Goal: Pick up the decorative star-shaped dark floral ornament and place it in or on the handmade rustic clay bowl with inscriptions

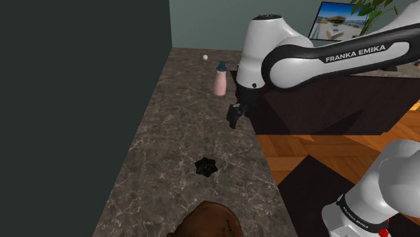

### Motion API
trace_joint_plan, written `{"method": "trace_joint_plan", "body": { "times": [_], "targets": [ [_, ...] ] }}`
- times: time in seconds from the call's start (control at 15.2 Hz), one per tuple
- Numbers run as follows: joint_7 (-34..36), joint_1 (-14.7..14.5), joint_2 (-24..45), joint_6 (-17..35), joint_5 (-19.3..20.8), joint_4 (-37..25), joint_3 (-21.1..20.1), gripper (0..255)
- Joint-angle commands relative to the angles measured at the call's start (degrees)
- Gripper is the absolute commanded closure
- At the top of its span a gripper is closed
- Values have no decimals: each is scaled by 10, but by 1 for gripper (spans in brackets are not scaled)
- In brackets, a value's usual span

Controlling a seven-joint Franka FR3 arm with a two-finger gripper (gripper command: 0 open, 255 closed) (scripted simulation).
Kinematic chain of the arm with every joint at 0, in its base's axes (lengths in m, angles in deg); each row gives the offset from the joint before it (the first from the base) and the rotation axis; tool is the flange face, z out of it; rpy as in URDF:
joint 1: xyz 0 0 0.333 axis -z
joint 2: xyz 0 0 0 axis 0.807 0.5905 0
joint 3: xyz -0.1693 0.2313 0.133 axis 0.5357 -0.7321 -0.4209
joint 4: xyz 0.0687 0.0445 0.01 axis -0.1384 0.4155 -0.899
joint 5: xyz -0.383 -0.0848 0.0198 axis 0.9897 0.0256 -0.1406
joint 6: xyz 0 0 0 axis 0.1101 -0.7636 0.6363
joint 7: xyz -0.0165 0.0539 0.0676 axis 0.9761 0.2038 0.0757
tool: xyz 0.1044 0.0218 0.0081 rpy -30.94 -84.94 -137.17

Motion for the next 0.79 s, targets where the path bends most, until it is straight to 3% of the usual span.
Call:
{"method": "trace_joint_plan", "body": {
  "times": [0.0,0.73],
  "targets": [
    [16,-8,36,10,7,-22,-17,0],
    [101,-64,240,47,85,-155,-80,0]
  ]
}}
